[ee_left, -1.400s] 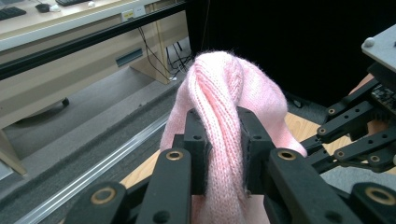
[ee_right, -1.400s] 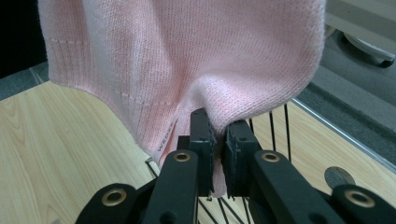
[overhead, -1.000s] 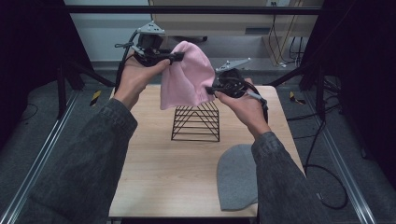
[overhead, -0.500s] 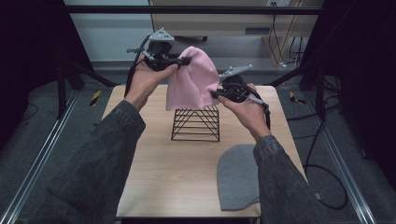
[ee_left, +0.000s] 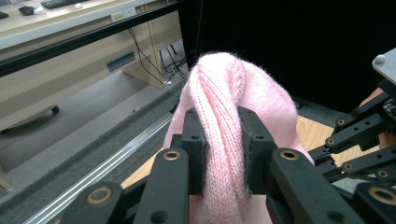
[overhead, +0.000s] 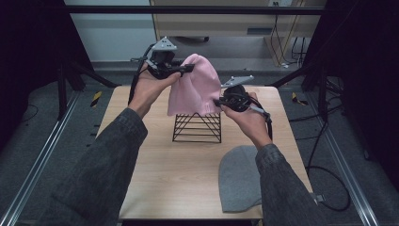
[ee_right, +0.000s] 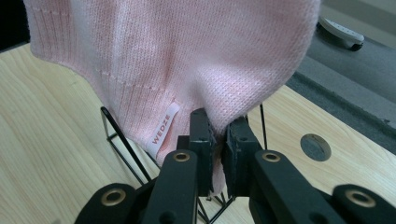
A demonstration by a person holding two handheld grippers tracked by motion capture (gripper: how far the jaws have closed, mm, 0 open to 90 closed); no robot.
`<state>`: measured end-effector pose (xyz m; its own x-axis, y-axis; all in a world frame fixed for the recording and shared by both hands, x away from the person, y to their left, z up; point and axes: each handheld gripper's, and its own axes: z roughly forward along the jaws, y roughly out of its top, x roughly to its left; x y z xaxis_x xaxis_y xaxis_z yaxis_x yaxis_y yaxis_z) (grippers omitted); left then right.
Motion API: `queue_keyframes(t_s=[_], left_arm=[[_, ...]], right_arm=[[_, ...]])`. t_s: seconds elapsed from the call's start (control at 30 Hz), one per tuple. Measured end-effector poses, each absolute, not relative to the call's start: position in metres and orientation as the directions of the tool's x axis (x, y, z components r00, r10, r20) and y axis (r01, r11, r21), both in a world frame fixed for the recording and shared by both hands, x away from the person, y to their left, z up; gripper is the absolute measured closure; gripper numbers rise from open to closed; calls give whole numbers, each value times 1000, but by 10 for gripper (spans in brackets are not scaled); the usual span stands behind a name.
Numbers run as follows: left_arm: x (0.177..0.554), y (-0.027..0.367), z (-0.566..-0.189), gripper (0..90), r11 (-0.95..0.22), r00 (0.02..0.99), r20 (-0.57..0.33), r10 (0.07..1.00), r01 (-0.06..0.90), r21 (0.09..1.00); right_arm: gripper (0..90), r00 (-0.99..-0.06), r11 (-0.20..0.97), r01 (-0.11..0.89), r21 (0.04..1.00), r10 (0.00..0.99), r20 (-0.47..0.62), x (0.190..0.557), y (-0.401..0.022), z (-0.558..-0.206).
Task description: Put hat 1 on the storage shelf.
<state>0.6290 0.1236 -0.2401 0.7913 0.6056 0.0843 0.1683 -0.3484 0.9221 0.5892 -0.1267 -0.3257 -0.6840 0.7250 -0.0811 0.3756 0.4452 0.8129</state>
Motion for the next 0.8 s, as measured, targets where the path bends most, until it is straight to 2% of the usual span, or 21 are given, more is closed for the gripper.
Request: queue_keyframes(t_s=[0.8], left_arm=[[623, 125, -262, 732, -353, 790, 85, 607, 173, 920]], right_arm=[[832, -685, 490, 398, 776, 721, -104, 584, -128, -343]])
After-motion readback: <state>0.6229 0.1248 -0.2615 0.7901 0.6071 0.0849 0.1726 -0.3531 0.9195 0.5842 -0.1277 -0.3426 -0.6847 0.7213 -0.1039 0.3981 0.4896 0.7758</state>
